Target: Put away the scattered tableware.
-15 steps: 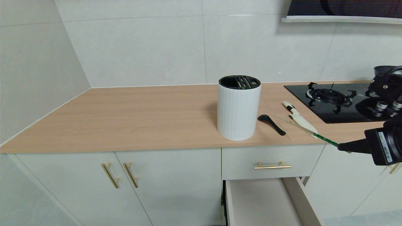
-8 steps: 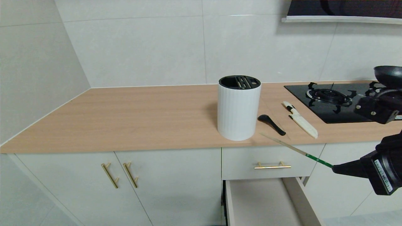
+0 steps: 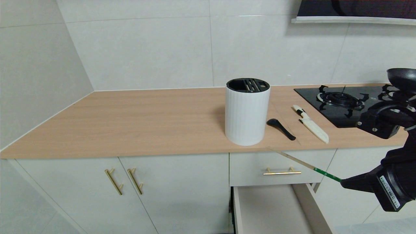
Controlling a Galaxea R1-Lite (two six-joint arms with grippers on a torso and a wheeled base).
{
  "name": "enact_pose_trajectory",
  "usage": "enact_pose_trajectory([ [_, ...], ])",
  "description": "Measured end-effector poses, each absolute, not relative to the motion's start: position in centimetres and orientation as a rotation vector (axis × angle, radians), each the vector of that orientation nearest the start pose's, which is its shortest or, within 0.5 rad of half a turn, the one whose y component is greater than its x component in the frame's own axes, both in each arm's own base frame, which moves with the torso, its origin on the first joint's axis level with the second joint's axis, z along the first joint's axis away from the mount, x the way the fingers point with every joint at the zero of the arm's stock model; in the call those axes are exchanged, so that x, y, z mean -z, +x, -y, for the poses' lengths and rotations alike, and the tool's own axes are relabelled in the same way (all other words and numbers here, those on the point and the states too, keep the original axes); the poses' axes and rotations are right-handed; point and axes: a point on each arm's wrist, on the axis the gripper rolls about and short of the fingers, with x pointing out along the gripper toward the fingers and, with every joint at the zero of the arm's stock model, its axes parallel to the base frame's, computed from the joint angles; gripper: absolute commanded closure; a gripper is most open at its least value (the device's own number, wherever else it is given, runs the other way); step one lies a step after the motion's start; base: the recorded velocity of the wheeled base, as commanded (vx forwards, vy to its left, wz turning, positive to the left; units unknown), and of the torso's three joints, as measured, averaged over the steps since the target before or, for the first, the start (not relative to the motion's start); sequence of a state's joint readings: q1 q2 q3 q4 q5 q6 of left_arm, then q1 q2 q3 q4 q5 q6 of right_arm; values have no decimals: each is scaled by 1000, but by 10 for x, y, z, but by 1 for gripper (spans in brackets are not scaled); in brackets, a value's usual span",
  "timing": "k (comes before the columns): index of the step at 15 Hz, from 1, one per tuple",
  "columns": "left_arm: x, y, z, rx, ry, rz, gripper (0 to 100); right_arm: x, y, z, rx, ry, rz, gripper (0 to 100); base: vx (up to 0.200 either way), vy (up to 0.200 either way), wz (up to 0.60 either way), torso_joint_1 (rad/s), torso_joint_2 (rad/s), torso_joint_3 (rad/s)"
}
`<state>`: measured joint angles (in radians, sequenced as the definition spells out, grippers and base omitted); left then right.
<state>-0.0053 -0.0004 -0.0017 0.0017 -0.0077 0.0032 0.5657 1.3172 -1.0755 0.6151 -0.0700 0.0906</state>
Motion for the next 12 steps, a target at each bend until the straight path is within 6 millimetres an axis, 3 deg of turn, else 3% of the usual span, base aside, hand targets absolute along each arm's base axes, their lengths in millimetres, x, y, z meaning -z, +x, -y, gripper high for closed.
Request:
enact_pose_trajectory([
  [3, -76, -23, 0, 13, 3, 1, 0, -242, 153, -95, -423, -191, -849, 100, 0, 0, 0, -105, 243, 141],
  [12, -76, -23, 0, 13, 3, -1, 0, -236, 159, -99, -418, -203, -880, 100, 0, 0, 0, -191, 474, 274],
])
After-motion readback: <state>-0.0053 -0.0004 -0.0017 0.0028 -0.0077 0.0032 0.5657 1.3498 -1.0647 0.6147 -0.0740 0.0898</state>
